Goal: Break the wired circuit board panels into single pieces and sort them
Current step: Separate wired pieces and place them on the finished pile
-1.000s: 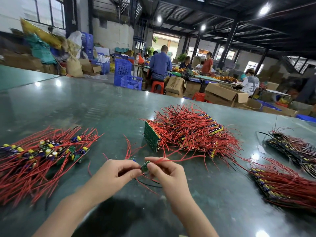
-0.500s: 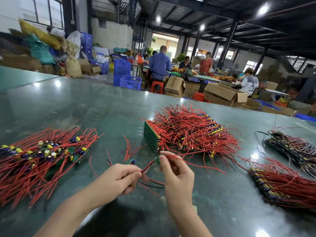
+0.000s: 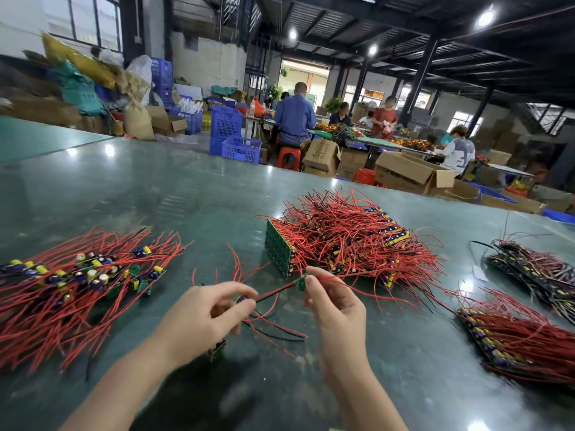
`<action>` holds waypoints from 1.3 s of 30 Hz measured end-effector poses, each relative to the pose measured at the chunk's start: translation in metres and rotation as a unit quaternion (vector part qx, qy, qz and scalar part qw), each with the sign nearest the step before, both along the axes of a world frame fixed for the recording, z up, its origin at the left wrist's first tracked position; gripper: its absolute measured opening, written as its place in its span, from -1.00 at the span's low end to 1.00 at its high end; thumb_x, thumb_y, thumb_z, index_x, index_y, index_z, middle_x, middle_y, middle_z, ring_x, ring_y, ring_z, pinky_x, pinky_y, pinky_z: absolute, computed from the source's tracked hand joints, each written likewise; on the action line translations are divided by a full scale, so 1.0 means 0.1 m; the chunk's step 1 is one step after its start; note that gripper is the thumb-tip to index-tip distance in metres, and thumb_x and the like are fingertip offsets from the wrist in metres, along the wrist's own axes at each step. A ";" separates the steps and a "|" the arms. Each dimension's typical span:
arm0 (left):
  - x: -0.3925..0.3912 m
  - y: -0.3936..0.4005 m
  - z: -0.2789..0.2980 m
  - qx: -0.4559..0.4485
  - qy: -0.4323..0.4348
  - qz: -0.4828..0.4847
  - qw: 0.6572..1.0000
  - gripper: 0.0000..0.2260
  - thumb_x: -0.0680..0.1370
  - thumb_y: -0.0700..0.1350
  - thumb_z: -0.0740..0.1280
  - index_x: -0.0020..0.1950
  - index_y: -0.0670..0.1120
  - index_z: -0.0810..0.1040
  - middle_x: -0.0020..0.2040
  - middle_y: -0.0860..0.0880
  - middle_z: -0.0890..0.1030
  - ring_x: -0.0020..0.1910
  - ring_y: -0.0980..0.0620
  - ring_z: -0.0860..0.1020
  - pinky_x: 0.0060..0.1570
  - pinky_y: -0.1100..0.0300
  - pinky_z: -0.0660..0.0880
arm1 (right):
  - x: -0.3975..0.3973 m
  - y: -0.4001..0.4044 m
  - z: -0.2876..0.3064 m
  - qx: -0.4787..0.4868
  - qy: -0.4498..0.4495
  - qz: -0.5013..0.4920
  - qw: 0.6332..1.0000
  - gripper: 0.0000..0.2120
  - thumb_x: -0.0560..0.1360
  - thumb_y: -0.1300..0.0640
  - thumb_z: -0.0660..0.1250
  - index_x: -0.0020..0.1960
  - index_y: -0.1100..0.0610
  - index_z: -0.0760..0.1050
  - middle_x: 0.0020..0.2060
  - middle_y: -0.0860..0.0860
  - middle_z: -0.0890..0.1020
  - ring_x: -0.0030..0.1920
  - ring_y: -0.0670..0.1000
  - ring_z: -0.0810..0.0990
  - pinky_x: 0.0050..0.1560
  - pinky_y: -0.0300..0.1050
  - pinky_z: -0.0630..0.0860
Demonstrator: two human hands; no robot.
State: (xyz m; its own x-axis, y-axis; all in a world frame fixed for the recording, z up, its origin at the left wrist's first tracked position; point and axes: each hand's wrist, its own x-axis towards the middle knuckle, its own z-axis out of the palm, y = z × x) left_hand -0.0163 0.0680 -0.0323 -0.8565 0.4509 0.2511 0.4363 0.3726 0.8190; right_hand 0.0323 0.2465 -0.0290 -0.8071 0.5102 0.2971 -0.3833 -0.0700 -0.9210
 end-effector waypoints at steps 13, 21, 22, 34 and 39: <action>0.14 0.13 0.00 -0.013 0.361 0.089 0.928 -0.63 0.52 0.09 0.21 0.28 -0.01 0.47 -0.05 0.08 0.63 -0.22 0.14 0.55 -0.10 0.12 0.48 | 0.08 -0.17 0.00 0.050 -0.024 0.135 0.989 -0.81 0.43 0.31 0.42 -0.11 0.04 0.67 -0.25 0.03 0.70 -0.22 -0.07 0.66 -0.14 -0.26 0.56; -0.04 -0.11 0.06 0.015 0.384 0.256 0.887 -0.73 0.54 0.00 0.24 0.11 -0.08 0.61 -0.14 -0.05 0.67 -0.35 -0.02 0.60 -0.43 0.10 0.50 | 0.08 -0.22 0.07 0.008 -0.070 0.219 0.973 -0.70 0.46 0.32 0.35 0.17 0.12 0.49 -0.16 -0.01 0.69 -0.27 -0.02 0.64 -0.13 -0.17 0.60; -0.12 -0.21 0.06 0.005 0.358 0.320 0.877 -0.72 0.54 -0.01 0.23 0.11 -0.11 0.62 -0.10 -0.11 0.68 -0.29 -0.11 0.63 -0.39 0.06 0.51 | 0.09 -0.22 0.06 0.016 -0.086 0.211 0.974 -0.73 0.50 0.35 0.31 0.15 0.11 0.51 -0.17 -0.01 0.68 -0.27 0.00 0.64 -0.13 -0.16 0.60; -0.21 -0.22 -0.04 -0.255 0.095 0.329 0.904 -0.56 0.53 0.29 0.10 -0.26 0.00 0.54 -0.23 0.01 0.62 -0.08 -0.08 0.58 -0.12 0.10 0.37 | 0.10 -0.23 0.03 0.076 -0.128 0.215 0.965 -0.77 0.53 0.37 0.25 0.01 0.11 0.58 -0.27 0.01 0.63 -0.33 -0.03 0.58 -0.28 -0.26 0.51; -0.22 -0.07 -0.17 -0.360 0.058 0.254 0.896 -0.69 0.55 0.24 0.18 -0.22 0.06 0.48 -0.16 0.07 0.63 -0.02 0.04 0.58 -0.06 0.16 0.38 | 0.07 -0.23 -0.04 0.143 -0.175 0.224 0.948 -0.77 0.53 0.36 0.24 -0.07 0.09 0.59 -0.29 -0.04 0.64 -0.39 -0.10 0.56 -0.29 -0.27 0.51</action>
